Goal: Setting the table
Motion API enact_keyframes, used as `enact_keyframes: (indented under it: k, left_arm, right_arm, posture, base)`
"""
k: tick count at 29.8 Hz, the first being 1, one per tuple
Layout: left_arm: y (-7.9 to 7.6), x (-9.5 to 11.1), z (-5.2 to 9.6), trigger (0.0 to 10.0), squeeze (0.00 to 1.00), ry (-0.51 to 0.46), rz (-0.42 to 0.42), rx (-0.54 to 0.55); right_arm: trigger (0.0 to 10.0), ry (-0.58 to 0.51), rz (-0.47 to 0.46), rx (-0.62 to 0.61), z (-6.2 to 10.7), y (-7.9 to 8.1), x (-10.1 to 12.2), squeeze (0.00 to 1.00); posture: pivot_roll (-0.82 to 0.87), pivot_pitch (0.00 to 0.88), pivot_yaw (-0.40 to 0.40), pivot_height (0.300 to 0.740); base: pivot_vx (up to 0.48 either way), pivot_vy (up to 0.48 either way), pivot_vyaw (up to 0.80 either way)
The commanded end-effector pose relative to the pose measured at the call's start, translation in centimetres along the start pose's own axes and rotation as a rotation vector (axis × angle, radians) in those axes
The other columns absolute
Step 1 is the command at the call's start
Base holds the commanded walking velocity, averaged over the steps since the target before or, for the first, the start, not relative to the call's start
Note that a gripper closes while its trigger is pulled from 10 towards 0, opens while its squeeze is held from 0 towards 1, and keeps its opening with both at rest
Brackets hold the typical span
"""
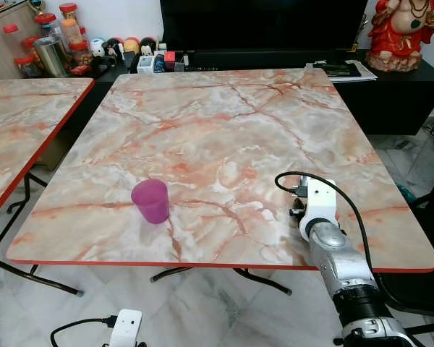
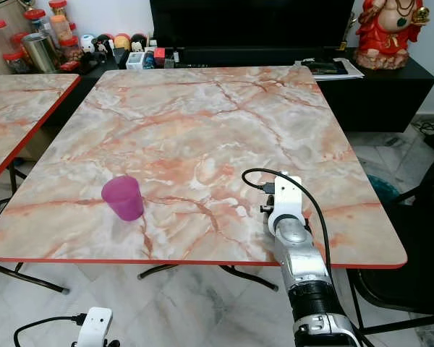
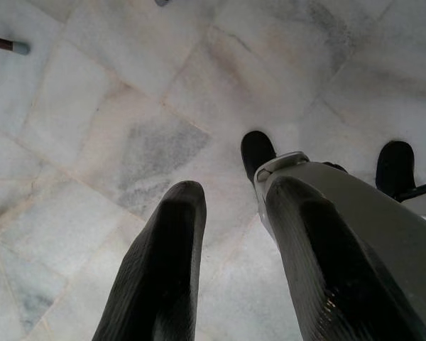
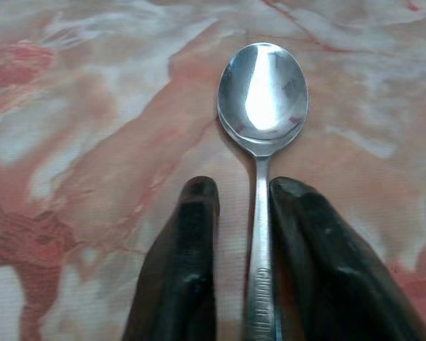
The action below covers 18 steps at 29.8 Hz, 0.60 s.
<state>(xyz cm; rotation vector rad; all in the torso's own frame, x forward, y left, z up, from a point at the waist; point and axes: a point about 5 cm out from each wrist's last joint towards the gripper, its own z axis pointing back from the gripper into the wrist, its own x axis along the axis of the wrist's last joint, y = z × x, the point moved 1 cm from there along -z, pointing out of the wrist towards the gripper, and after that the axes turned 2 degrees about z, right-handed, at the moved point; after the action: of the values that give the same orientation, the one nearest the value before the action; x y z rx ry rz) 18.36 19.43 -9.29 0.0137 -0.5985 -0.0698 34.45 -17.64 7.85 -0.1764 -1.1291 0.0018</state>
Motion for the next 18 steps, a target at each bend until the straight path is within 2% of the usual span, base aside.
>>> enact_keyframes:
  k: [1, 18]
  left_arm:
    - [0.04, -0.72, 0.1, 10.0, 0.0, 0.031, -0.01, -0.004]
    - [-0.07, -0.65, 0.08, 10.0, 0.0, 0.034, -0.011, -0.017]
  right_arm:
    - [0.0, 0.057, 0.004, 0.006, 0.03, 0.15, -1.47, 0.0]
    - [0.0, 0.044, 0.001, 0.014, -0.08, 0.35, -1.31, 0.0]
  posture:
    - [-0.04, 0.044, 0.059, 0.74]
    - [-0.04, 0.04, 0.06, 0.74]
  base:
    - [0.0, 0.0, 0.0]
    - [0.0, 0.0, 0.0]
